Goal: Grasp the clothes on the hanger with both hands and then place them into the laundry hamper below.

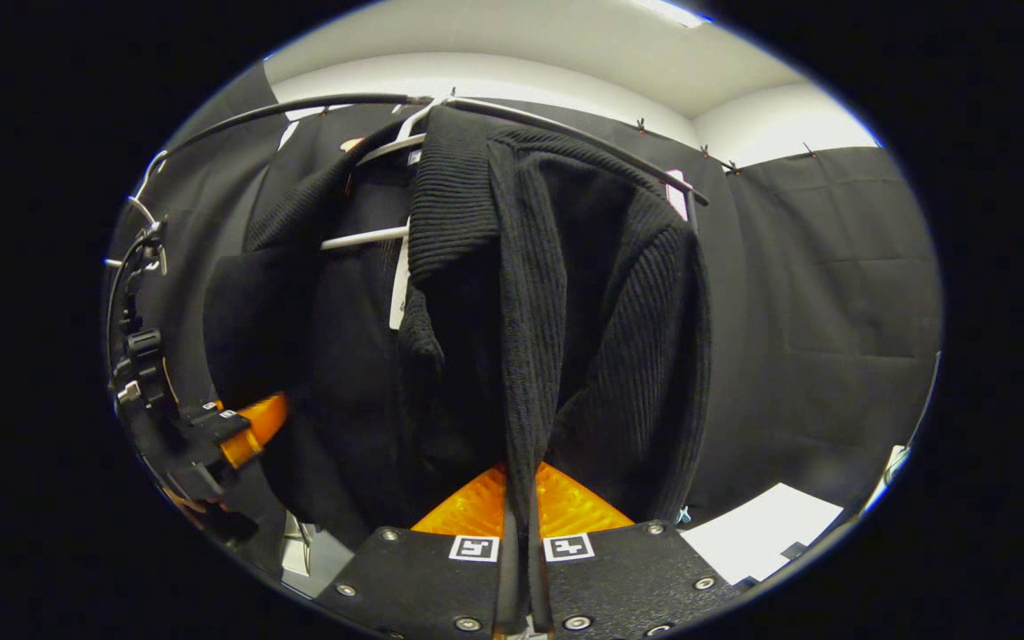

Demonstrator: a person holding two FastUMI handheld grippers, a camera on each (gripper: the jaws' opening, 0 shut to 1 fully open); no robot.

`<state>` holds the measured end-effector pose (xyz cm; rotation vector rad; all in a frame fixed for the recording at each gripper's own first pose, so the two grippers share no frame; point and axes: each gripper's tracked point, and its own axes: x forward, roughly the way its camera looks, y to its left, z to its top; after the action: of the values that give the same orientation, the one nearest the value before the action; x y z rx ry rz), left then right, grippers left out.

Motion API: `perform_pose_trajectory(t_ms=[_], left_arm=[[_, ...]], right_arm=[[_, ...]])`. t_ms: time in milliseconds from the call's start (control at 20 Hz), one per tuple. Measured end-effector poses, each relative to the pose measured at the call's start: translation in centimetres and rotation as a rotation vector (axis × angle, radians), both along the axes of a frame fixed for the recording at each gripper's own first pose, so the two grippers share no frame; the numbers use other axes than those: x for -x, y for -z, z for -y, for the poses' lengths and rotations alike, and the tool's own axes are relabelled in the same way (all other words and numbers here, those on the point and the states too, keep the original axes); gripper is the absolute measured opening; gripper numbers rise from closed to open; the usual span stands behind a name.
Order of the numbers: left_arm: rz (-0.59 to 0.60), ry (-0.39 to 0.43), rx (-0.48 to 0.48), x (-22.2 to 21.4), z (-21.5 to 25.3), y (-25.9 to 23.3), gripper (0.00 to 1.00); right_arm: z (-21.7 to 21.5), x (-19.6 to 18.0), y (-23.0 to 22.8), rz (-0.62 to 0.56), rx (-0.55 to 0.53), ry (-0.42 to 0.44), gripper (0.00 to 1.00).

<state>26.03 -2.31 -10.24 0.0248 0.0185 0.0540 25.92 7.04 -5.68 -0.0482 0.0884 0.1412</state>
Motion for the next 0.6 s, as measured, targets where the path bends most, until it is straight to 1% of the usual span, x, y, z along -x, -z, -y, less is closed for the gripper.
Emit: perform_pose_trajectory(t_ms=[50,100,150,200,250,300,350,400,450,500,550,600], left_arm=[[-0.008,0.007,-0.002,0.5,-0.6,-0.3,0.16],[-0.012,0.018,-0.001,0.9,-1.0,-0.7,0.16],[-0.012,0.016,0.002,1.0,-1.7,-0.9,0.19],[-0.006,0.013,0.003,1.2,-2.3,-1.6,0.11],[0.002,0.002,0.002,1.4,-3.0,-2.3,0.12],[0.013,-0.001,0.008,1.7,-3.7,-3.0,0.10],[0.009,0.003,0.014,2.2,-3.9,-3.4,0.10],[0.007,0.001,0.016,2.3,-4.2,-3.9,0.12],[0.005,-0.009,0.017,2.2,-4.8,-4.7,0.10],[0.014,-0.013,0.015,2.1,-5.1,-5.5,0.08],[0.029,-0.022,0.004,1.9,-5.3,-6.7,0.08],[0.052,-0.033,-0.012,1.9,-5.7,-7.8,0.08]], right_arm=[[0.2,0.3,-0.2,0.006,-0.005,0.002,0.04],[0.5,0.6,-0.4,0.015,-0.008,0.006,0.04],[0.8,0.9,-0.8,0.031,-0.010,0.015,0.04],[1.0,1.3,-1.1,0.046,-0.015,0.019,0.03],[1.0,1.6,-1.5,0.058,-0.022,0.016,0.03],[1.5,2.1,-1.9,0.064,-0.030,0.023,0.00],[2.4,2.8,-2.5,0.069,-0.032,0.038,0.09],[3.2,3.4,-3.4,0.087,-0.033,0.055,0.08],[3.9,4.0,-4.7,0.114,-0.032,0.064,0.01],[4.5,4.5,-5.8,0.139,-0.029,0.070,0.07],[4.9,5.0,-7.0,0.163,-0.027,0.071,0.00],[5.2,5.5,-8.2,0.183,-0.020,0.070,0.00]])
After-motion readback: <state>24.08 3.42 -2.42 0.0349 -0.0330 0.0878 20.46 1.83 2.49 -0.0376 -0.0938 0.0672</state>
